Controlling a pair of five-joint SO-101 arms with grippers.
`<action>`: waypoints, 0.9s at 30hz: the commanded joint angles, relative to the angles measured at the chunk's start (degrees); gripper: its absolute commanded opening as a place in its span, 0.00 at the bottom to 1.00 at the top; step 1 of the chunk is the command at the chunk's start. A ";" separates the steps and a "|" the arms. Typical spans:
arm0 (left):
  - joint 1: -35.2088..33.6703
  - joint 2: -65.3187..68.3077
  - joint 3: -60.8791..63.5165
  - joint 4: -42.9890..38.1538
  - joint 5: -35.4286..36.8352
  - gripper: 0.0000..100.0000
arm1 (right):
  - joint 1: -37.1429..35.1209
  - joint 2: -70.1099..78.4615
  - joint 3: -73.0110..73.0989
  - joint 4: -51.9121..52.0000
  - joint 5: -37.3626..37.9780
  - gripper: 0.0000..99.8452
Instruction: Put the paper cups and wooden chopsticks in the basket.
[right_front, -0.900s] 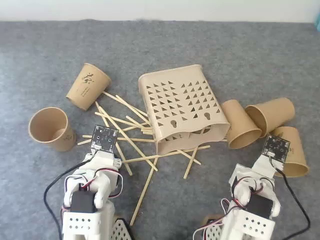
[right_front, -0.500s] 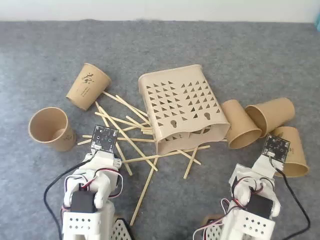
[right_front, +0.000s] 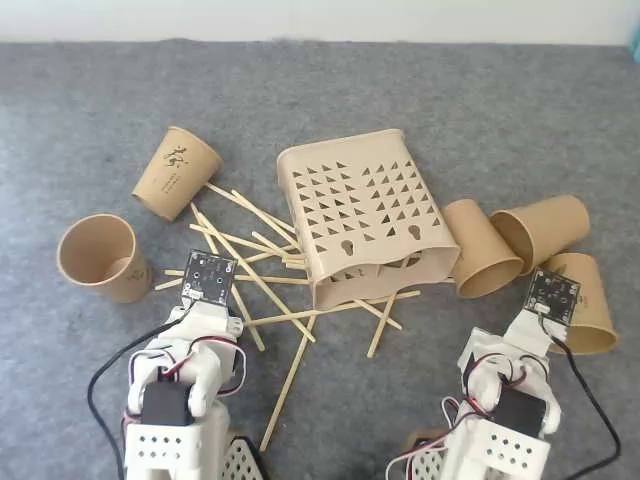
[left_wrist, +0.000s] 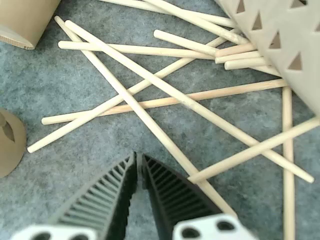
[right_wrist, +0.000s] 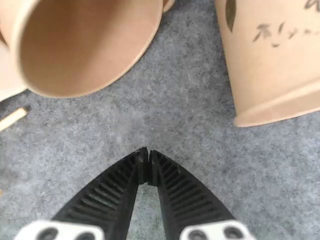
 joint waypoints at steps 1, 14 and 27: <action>-0.18 -0.97 -0.40 0.26 -0.18 0.01 | -0.04 -0.92 0.97 -0.84 0.00 0.01; -0.18 -0.97 -0.40 0.26 -0.18 0.01 | -0.04 -0.92 0.97 -0.84 0.00 0.01; 0.26 -0.97 -0.40 0.26 -0.18 0.01 | -4.00 -0.92 0.97 -0.84 0.00 0.01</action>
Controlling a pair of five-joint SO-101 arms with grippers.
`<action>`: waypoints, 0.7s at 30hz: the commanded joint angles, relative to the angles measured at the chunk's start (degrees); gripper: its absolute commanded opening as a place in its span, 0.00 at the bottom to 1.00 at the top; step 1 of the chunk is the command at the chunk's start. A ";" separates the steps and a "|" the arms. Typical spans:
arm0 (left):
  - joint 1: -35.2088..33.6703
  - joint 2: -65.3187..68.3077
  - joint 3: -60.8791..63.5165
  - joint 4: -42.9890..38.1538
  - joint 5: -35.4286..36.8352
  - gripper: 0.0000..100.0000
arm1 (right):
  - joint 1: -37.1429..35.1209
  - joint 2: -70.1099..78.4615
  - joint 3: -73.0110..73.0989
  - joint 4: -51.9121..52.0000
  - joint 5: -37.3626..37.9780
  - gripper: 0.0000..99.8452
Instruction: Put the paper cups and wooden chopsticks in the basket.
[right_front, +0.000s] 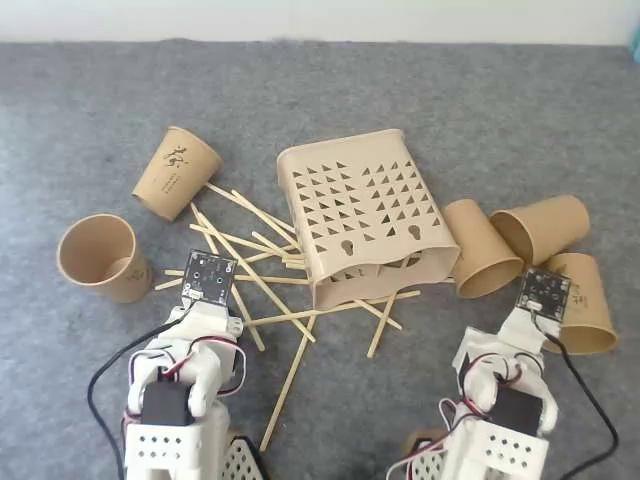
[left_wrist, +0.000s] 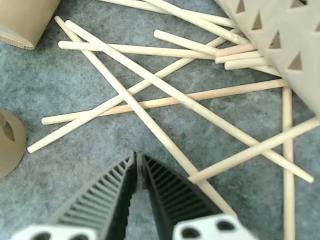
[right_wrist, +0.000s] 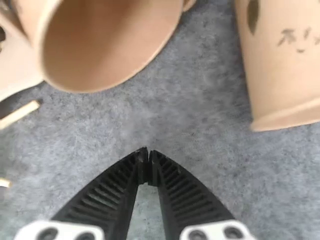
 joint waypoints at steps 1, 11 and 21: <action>0.26 -0.97 -0.40 0.26 -0.18 0.01 | -0.92 -0.92 0.97 -0.84 0.00 0.01; 0.26 -1.05 -0.48 -2.73 -0.18 0.02 | 0.13 -0.92 -3.78 -0.84 0.09 0.01; 0.26 -1.05 -7.69 -5.01 0.00 0.02 | 6.55 -1.01 -7.03 -9.98 0.09 0.01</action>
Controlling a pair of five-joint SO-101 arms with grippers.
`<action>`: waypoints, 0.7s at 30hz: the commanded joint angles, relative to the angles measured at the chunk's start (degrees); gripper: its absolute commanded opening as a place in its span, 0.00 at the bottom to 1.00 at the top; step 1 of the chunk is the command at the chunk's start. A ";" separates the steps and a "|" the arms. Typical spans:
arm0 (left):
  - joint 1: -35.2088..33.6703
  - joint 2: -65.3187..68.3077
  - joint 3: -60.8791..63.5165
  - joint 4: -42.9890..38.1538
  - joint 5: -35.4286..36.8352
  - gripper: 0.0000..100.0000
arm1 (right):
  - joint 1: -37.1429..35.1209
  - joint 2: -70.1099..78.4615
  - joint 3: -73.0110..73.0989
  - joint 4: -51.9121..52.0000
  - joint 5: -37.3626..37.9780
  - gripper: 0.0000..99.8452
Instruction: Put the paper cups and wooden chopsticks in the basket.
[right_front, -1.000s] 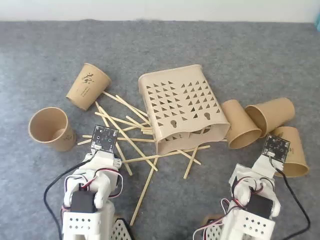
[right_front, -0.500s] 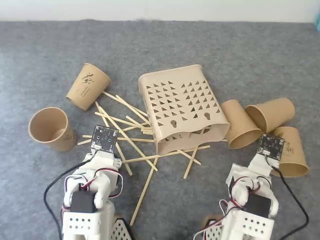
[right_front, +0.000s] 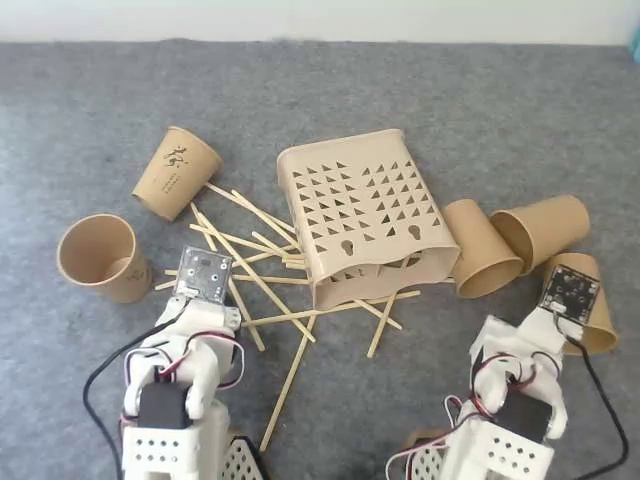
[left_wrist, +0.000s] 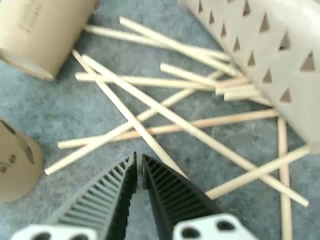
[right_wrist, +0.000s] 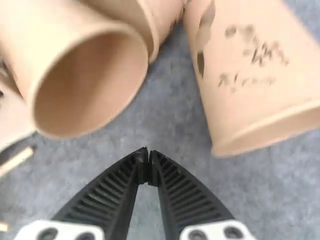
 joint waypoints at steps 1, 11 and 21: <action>0.35 -1.05 -4.88 -2.02 0.00 0.02 | -0.04 -0.92 -3.60 -5.67 0.09 0.01; 7.30 -1.05 -11.30 -1.76 0.44 0.08 | -0.92 -0.92 -1.76 -5.23 8.26 0.01; 21.45 -0.97 -11.12 -2.29 13.45 0.31 | -0.57 -0.92 -0.35 -5.67 11.08 0.01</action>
